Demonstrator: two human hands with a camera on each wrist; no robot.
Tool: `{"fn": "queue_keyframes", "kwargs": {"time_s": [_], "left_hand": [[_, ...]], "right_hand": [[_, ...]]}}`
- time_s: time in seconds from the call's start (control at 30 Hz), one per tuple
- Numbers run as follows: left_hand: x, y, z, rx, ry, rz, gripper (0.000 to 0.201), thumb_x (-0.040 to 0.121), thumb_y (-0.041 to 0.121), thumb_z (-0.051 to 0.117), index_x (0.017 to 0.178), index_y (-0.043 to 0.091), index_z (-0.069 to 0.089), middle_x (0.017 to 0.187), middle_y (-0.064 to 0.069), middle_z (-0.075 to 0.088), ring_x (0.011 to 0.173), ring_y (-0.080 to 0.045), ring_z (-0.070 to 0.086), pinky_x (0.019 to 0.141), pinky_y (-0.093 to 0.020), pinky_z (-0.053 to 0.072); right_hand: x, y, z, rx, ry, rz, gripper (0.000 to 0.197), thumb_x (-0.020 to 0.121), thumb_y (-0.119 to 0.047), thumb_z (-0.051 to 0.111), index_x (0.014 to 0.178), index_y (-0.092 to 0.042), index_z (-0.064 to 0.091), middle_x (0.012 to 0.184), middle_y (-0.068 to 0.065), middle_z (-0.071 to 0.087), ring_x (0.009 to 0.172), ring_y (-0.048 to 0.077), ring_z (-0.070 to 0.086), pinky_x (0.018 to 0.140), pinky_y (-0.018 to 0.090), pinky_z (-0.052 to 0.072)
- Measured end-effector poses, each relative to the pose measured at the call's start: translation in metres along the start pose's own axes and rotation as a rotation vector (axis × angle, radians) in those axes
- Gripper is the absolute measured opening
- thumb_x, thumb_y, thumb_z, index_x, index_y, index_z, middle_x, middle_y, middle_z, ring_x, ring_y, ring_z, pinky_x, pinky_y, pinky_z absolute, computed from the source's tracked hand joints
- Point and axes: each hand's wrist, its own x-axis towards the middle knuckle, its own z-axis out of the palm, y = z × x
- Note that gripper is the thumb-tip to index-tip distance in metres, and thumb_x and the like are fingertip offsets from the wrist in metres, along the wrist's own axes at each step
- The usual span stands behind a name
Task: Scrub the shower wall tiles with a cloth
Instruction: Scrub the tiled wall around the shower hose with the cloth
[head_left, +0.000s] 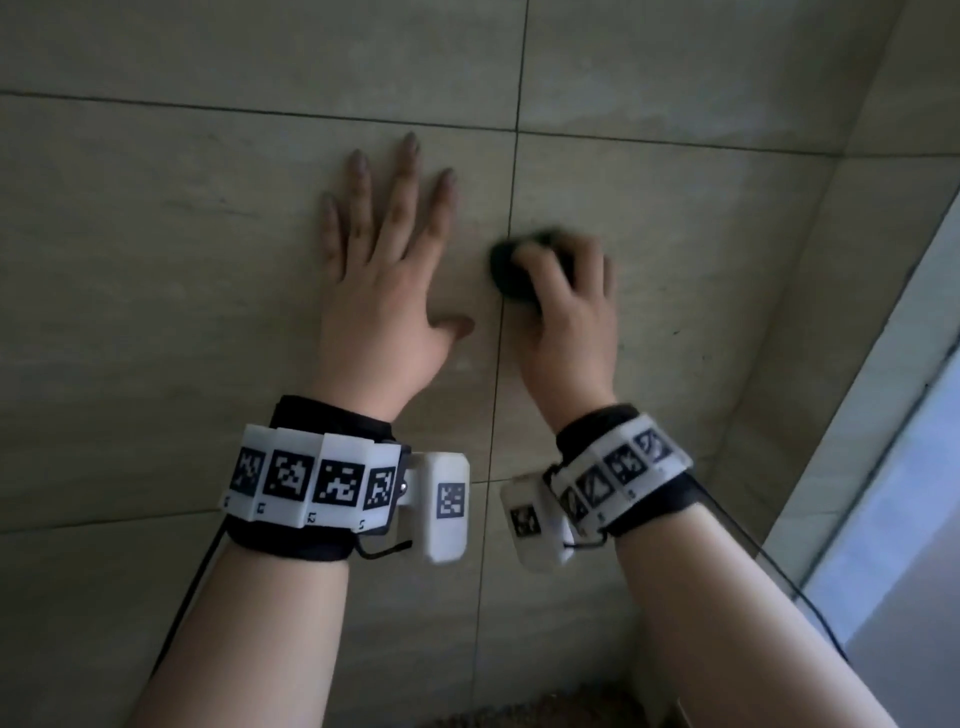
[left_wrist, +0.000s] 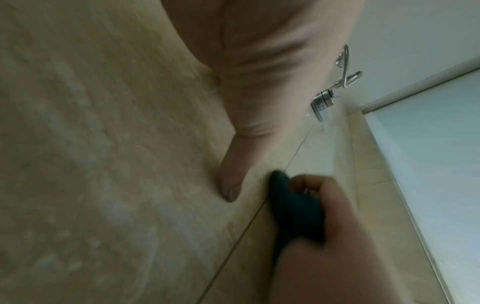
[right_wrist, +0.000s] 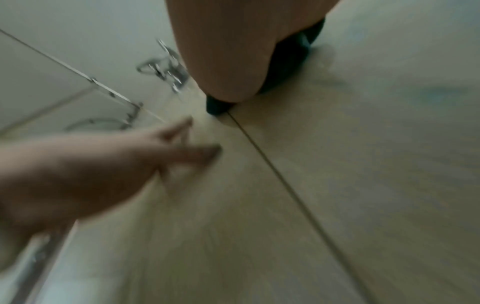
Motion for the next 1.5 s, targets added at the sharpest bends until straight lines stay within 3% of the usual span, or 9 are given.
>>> {"fn": "queue_keyframes", "kwargs": {"time_s": [0.17,0.27,0.5,0.67,0.77,0.93,1.07,1.4,1.5], "left_hand": [[-0.007,0.014,0.017,-0.023,0.048,0.018,0.096,0.078,0.036,0.074,0.153,0.017,0.018,0.16,-0.013,0.007,0.145,-0.041,0.002,0.115,-0.048,-0.006],[-0.013,0.027,0.024,-0.04,0.056,0.016,0.091,0.08,0.032,0.073,0.152,0.015,0.021,0.16,-0.014,0.011,0.145,-0.041,0.005,0.116,-0.049,-0.001],[-0.011,0.032,0.022,-0.036,0.033,0.026,0.09,0.082,0.031,0.071,0.153,0.014,0.02,0.16,-0.013,0.008,0.146,-0.04,0.003,0.116,-0.048,-0.002],[-0.009,0.037,0.024,-0.069,0.037,0.024,0.088,0.082,0.025,0.071,0.153,0.014,0.02,0.161,-0.013,0.006,0.147,-0.038,0.0,0.117,-0.046,-0.004],[-0.01,0.042,0.032,-0.063,0.06,0.037,0.088,0.081,0.026,0.073,0.152,0.014,0.024,0.16,-0.014,0.011,0.146,-0.04,0.005,0.117,-0.048,-0.001],[-0.017,0.048,0.042,-0.044,0.086,0.019,0.081,0.086,0.037,0.065,0.152,0.016,0.023,0.159,-0.012,0.015,0.145,-0.04,0.009,0.117,-0.05,0.003],[-0.02,0.053,0.042,-0.021,0.059,-0.006,0.081,0.088,0.04,0.061,0.153,0.016,0.019,0.16,-0.012,0.013,0.146,-0.04,0.007,0.117,-0.05,0.002],[-0.012,0.062,0.042,0.001,0.067,-0.037,0.087,0.086,0.044,0.063,0.154,0.017,0.016,0.16,-0.013,0.01,0.146,-0.041,0.005,0.117,-0.048,-0.001],[-0.01,0.065,0.043,-0.005,0.077,-0.039,0.087,0.085,0.043,0.064,0.154,0.016,0.017,0.16,-0.014,0.01,0.146,-0.041,0.005,0.117,-0.048,-0.001]], "right_hand": [[-0.136,0.025,0.012,-0.169,-0.228,-0.113,0.046,0.065,-0.009,0.039,0.108,-0.023,0.047,0.114,0.008,0.041,0.089,0.03,0.04,0.065,0.039,0.052],[-0.152,0.03,0.004,-0.175,-0.305,-0.149,0.046,0.063,-0.011,0.038,0.107,-0.024,0.046,0.112,0.007,0.041,0.087,0.028,0.04,0.063,0.037,0.052],[-0.015,0.031,-0.028,-0.081,-0.085,0.128,0.05,0.067,0.007,0.049,0.114,-0.012,0.055,0.119,0.023,0.051,0.1,0.043,0.051,0.073,0.047,0.05],[0.052,0.026,-0.038,-0.104,0.01,0.161,0.05,0.069,0.01,0.047,0.114,-0.009,0.06,0.126,0.018,0.05,0.109,0.039,0.049,0.073,0.036,0.044],[-0.008,0.03,-0.017,-0.187,0.038,0.048,0.042,0.071,-0.001,0.047,0.11,-0.012,0.057,0.116,0.019,0.053,0.095,0.04,0.049,0.067,0.04,0.048],[-0.151,0.047,0.001,-0.25,-0.2,-0.068,0.04,0.069,-0.01,0.041,0.107,-0.021,0.046,0.115,0.008,0.04,0.086,0.029,0.039,0.065,0.038,0.051],[-0.177,0.055,-0.001,-0.237,-0.27,-0.067,0.044,0.064,-0.008,0.037,0.105,-0.021,0.046,0.113,0.007,0.04,0.085,0.027,0.039,0.065,0.038,0.052],[0.008,0.052,-0.041,-0.226,-0.032,0.104,0.045,0.07,0.001,0.049,0.111,-0.012,0.061,0.12,0.022,0.055,0.098,0.042,0.05,0.071,0.04,0.042],[0.02,0.053,-0.038,-0.215,-0.011,0.152,0.047,0.068,0.005,0.052,0.11,-0.014,0.059,0.124,0.022,0.052,0.101,0.044,0.049,0.07,0.04,0.04]]}}
